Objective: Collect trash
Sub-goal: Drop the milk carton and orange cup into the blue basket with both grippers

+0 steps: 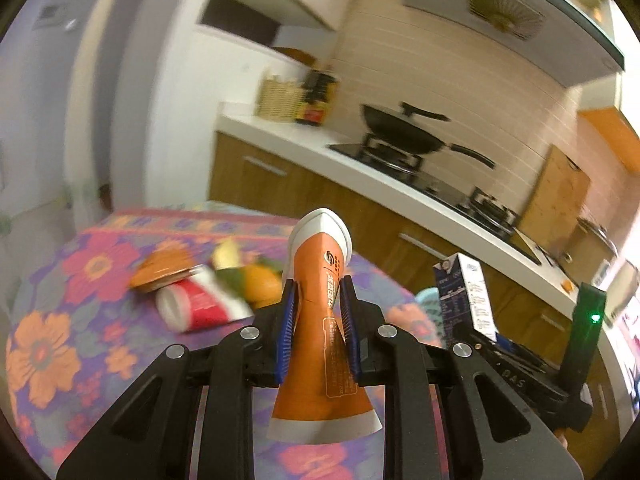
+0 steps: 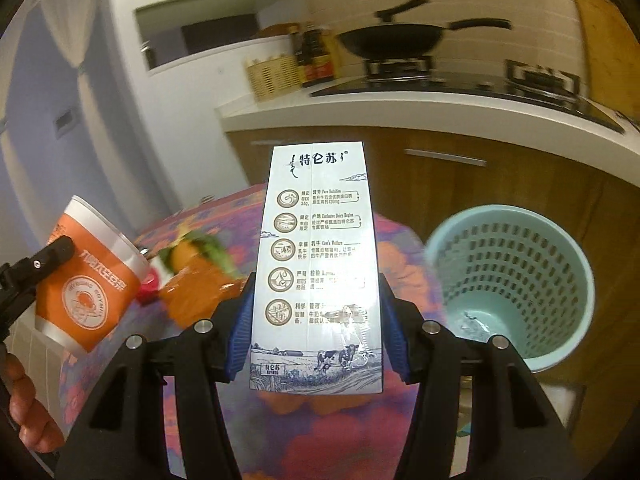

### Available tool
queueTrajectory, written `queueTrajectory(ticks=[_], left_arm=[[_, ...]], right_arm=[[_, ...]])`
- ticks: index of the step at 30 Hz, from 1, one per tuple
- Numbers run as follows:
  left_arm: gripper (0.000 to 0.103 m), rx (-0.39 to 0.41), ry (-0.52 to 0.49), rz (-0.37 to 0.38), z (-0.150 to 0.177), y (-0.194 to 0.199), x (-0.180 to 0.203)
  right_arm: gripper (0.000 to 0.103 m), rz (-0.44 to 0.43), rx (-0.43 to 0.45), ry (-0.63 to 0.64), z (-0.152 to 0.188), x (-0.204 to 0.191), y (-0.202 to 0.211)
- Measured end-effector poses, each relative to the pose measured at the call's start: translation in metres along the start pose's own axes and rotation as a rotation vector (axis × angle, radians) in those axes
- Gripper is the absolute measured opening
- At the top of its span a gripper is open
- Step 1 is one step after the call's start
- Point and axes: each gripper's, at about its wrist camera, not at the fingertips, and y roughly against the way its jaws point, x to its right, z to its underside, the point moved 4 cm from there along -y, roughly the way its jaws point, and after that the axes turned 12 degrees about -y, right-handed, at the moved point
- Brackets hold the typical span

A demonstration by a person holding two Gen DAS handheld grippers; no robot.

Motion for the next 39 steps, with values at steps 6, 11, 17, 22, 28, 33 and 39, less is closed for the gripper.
queueTrajectory(ticks=[6,11,17,22,28,33,39], left_arm=[[0.02,-0.018,-0.121,0.105,-0.021,-0.039,0.074],[0.02,-0.051,-0.21,0.214,-0.029,-0.08,0.141],[0.02,-0.136,-0.268,0.297,-0.027,-0.144,0.202],[0.02,-0.204,-0.281,0.32,-0.019,-0.19,0.232],[0.02,-0.289,-0.297,0.318,-0.003,-0.235,0.253],[0.021,-0.327,-0.306,0.312,0.006,-0.253,0.263],[0.039,-0.346,-0.324,0.294,0.009,-0.267,0.275]], right_arm=[[0.052,0.078,0.039,-0.097,-0.021,0.065,0.006],[0.052,0.178,0.052,-0.162,-0.034,0.12,0.002],[0.052,0.258,0.036,-0.265,-0.042,0.184,-0.008],[0.052,0.281,-0.014,-0.322,-0.038,0.221,-0.022],[0.052,0.295,-0.059,-0.354,-0.037,0.243,-0.037],[0.053,0.29,-0.086,-0.362,-0.038,0.251,-0.046],[0.065,0.264,-0.101,-0.365,-0.047,0.253,-0.056]])
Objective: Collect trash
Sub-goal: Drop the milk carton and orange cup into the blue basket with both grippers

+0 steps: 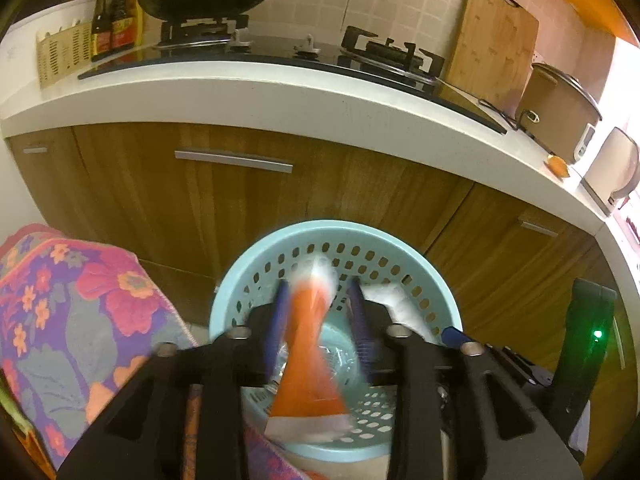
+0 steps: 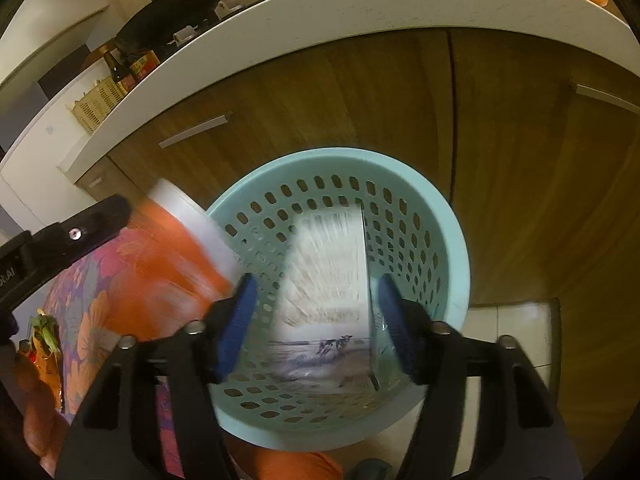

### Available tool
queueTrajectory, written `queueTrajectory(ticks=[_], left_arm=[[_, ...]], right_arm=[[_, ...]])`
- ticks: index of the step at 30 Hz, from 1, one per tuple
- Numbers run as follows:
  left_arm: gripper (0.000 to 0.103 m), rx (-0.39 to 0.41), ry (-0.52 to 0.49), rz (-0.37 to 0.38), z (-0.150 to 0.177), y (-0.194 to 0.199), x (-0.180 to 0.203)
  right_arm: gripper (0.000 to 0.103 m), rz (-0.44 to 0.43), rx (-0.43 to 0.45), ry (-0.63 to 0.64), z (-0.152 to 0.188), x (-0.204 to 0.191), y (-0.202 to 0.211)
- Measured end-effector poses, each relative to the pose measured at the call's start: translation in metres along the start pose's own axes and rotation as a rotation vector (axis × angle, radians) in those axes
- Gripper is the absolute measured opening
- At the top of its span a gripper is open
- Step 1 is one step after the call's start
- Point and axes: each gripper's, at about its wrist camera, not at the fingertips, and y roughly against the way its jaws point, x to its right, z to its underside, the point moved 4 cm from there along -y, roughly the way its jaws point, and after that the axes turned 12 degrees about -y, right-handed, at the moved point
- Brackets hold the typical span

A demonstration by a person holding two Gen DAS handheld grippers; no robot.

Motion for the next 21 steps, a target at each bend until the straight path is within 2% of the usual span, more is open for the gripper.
queueTrajectory(ticks=[11,21], left_arm=[[0.043,0.012,0.001,-0.001,0.004,0.012,0.001],[0.049,0.042,0.039,-0.006,0.016,0.039,-0.011]], right_arm=[[0.065,0.004,0.024,-0.003,-0.001,0.007,0.012],[0.065,-0.019,0.042,0.036,0.008,-0.011,0.027]])
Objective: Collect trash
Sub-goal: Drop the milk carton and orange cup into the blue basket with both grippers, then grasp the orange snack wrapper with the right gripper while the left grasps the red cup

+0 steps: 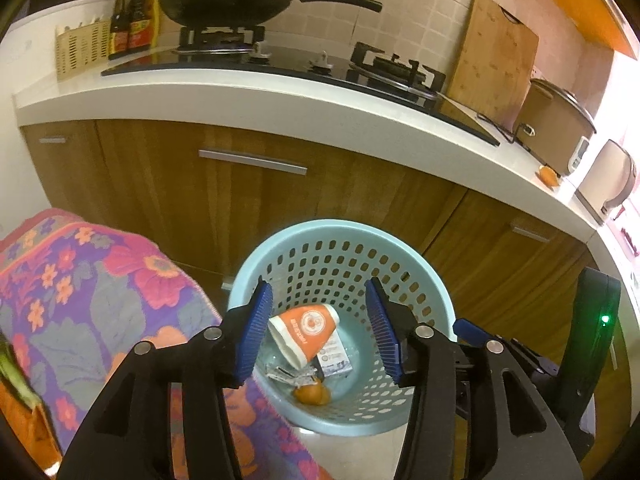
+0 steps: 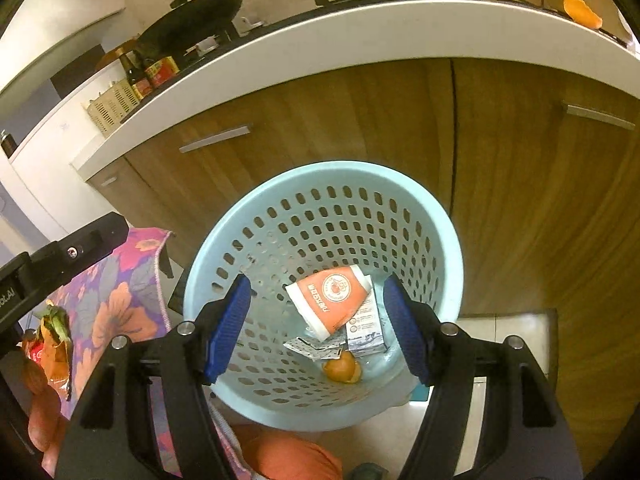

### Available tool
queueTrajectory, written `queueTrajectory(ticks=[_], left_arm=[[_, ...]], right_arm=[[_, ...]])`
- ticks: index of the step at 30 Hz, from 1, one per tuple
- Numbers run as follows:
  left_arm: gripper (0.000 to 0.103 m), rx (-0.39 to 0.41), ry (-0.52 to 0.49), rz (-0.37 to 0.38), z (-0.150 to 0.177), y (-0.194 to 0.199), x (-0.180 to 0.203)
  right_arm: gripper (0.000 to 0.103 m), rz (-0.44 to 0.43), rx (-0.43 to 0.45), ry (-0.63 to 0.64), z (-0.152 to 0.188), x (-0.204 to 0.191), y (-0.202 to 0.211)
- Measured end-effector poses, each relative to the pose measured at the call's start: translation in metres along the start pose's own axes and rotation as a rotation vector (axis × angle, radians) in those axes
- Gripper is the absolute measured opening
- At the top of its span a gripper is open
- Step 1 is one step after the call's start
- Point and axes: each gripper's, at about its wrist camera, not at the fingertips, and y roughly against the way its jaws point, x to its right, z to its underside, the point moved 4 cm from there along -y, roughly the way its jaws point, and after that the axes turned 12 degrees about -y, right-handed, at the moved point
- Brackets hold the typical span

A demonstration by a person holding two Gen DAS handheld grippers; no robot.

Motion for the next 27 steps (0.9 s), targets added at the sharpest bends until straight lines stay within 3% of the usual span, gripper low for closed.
queueTrajectory(ticks=[6,17,27], left_arm=[[0.054,0.052,0.044,-0.009,0.008,0.034,-0.013],[0.064,0.135,0.112,-0.052,0.034,0.103,-0.046],[0.066,0.184,0.191,-0.169,0.095,0.181,-0.099]], right_arm=[[0.065,-0.014,0.004,0.026,0.008,-0.014,0.01],[0.065,-0.065,0.053,0.154,0.031,-0.077,0.044],[0.065,-0.161,0.046,0.305,0.079,-0.15,0.054]])
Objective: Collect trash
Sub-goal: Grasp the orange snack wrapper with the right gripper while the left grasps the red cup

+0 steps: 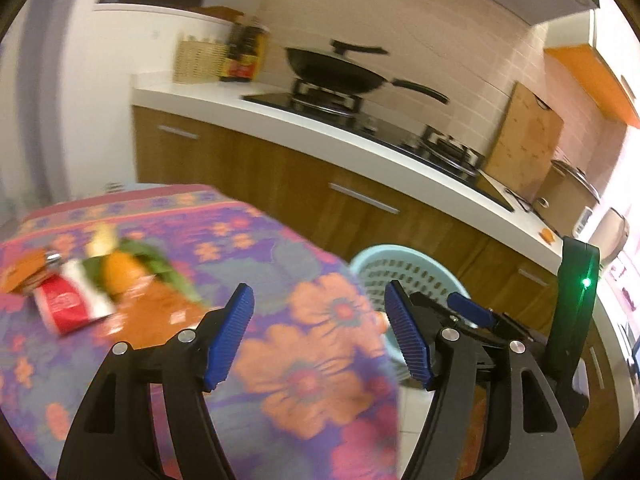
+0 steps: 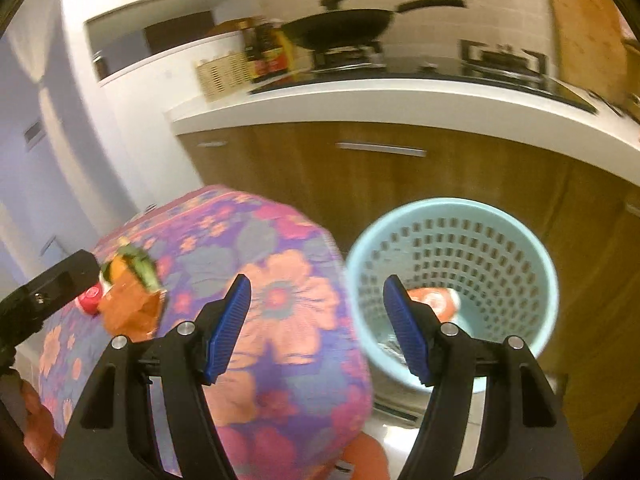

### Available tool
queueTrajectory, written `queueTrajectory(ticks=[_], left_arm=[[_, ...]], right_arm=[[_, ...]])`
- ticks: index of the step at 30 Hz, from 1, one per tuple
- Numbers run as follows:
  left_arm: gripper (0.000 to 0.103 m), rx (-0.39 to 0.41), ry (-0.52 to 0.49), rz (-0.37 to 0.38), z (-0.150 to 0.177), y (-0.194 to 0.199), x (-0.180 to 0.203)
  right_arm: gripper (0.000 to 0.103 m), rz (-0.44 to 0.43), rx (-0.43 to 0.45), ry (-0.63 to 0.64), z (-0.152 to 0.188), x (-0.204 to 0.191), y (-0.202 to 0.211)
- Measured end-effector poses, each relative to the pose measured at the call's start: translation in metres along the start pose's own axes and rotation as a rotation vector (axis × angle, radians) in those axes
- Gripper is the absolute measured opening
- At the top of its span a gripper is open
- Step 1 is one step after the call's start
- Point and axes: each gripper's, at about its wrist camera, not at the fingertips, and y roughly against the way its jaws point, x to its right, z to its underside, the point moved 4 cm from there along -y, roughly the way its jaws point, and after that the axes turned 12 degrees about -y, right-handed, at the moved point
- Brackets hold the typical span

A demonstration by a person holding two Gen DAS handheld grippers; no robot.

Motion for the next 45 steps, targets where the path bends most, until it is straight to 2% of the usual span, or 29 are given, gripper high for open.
queueTrajectory(ticks=[5,7,12,14,18,21,27,30,37,41,45], left_arm=[[0.066,0.014,0.089,-0.071,0.025,0.035,-0.054],[0.066,0.015,0.155,-0.104,0.042,0.048,-0.082],[0.064,-0.019,0.334,-0.104,0.079,0.06,-0.141],[0.064,-0.022,0.371,-0.124,0.088,0.064,-0.159],[0.064,-0.043,0.38,-0.15,0.091,0.064,-0.178],[0.064,-0.053,0.373,-0.154,0.085,0.056,-0.19],[0.066,-0.058,0.38,-0.171,0.074,0.039,-0.211],[0.066,-0.098,0.395,-0.145,0.073,0.022,-0.22],[0.068,-0.169,0.437,-0.168,0.077,-0.014,-0.242],[0.07,-0.182,0.396,-0.208,0.072,-0.022,-0.239],[0.073,-0.214,0.304,-0.256,0.068,-0.032,-0.224]], right_arm=[[0.065,-0.065,-0.029,0.091,0.019,-0.047,-0.011],[0.065,-0.086,-0.043,0.121,0.027,-0.066,-0.016],[0.065,-0.181,-0.111,0.207,0.051,-0.114,-0.029],[0.065,-0.207,-0.132,0.237,0.059,-0.13,-0.034],[0.066,-0.209,-0.164,0.276,0.067,-0.149,-0.048],[0.073,-0.195,-0.172,0.286,0.068,-0.157,-0.06],[0.076,-0.177,-0.186,0.294,0.065,-0.165,-0.077],[0.083,-0.174,-0.2,0.281,0.061,-0.167,-0.086],[0.083,-0.141,-0.273,0.263,0.061,-0.167,-0.108],[0.083,-0.121,-0.292,0.278,0.065,-0.168,-0.113],[0.083,-0.106,-0.327,0.308,0.072,-0.171,-0.119]])
